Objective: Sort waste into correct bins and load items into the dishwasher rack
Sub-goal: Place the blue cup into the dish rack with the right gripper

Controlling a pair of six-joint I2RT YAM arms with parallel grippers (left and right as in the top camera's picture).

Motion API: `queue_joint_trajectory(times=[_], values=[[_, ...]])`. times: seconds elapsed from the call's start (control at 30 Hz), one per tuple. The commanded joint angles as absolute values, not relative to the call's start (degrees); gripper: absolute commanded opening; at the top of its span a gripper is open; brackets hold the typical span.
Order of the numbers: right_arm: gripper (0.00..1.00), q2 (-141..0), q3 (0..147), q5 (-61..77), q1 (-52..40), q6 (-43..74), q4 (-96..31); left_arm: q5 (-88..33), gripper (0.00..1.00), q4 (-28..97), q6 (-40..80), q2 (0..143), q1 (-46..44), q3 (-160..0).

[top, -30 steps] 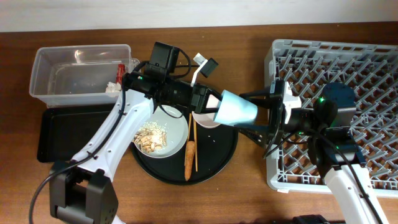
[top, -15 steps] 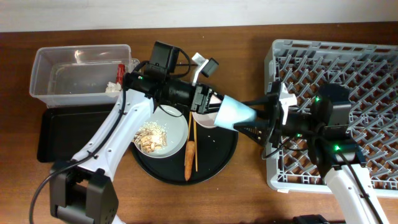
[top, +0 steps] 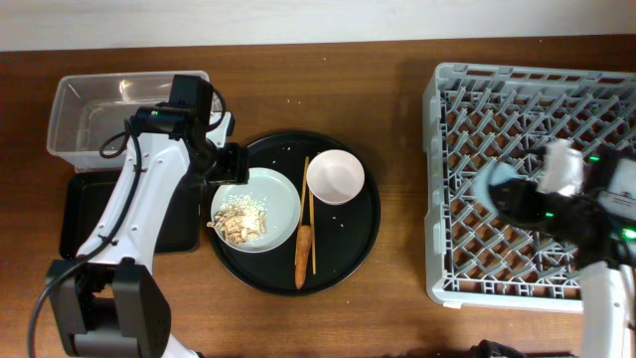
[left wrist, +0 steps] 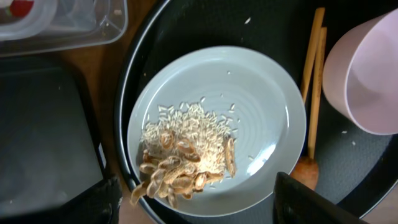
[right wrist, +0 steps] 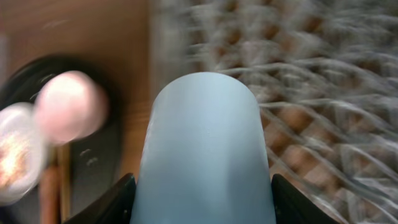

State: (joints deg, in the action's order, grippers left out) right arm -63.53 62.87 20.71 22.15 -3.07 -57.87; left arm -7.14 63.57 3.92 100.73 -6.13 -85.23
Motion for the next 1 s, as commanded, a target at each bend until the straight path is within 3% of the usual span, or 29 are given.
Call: queue_joint_trajectory(times=[0.0, 0.17, 0.3, 0.37, 0.43, 0.7, 0.83, 0.9, 0.97], values=[[0.55, -63.3, 64.9, 7.0, 29.8, 1.6, -59.4, -6.2, 0.78, 63.5, 3.6, 99.2, -5.8, -85.5], [0.56, -70.0, 64.9, 0.8, 42.7, 9.0, -58.5, -6.2, 0.78, 63.5, 3.6, 99.2, -5.8, -85.5], [0.57, -77.9, 64.9, 0.9, 45.4, 9.4, -57.2, -6.2, 0.79, 63.5, 3.6, 99.2, -5.8, -85.5], [0.67, -80.3, 64.9, 1.0, 45.4, 9.6, -56.6, -6.2, 0.79, 63.5, 3.6, 99.2, -5.8, -85.5], [0.99, -81.8, 64.9, 3.1, 45.4, 9.5, -56.5, -6.2, 0.79, 63.5, 3.6, 99.2, -5.8, -85.5], [0.98, -79.4, 68.3, 19.8, 45.1, 7.7, -56.8, -6.2, 0.83, 63.7, 3.6, 99.2, -5.8, -85.5], [0.99, -74.8, 73.7, 27.4, 35.0, 0.8, -58.3, -6.2, 0.87, 63.7, 3.6, 99.2, -5.8, -85.5], [0.93, -74.1, 73.7, 27.8, 24.4, -1.8, -58.3, -6.2, 0.87, 63.7, 3.6, 99.2, -5.8, -85.5], [0.89, -75.7, 73.7, 27.5, 9.8, -4.5, -56.8, -6.2, 0.96, 63.7, 3.6, 99.2, -5.8, -85.5]])
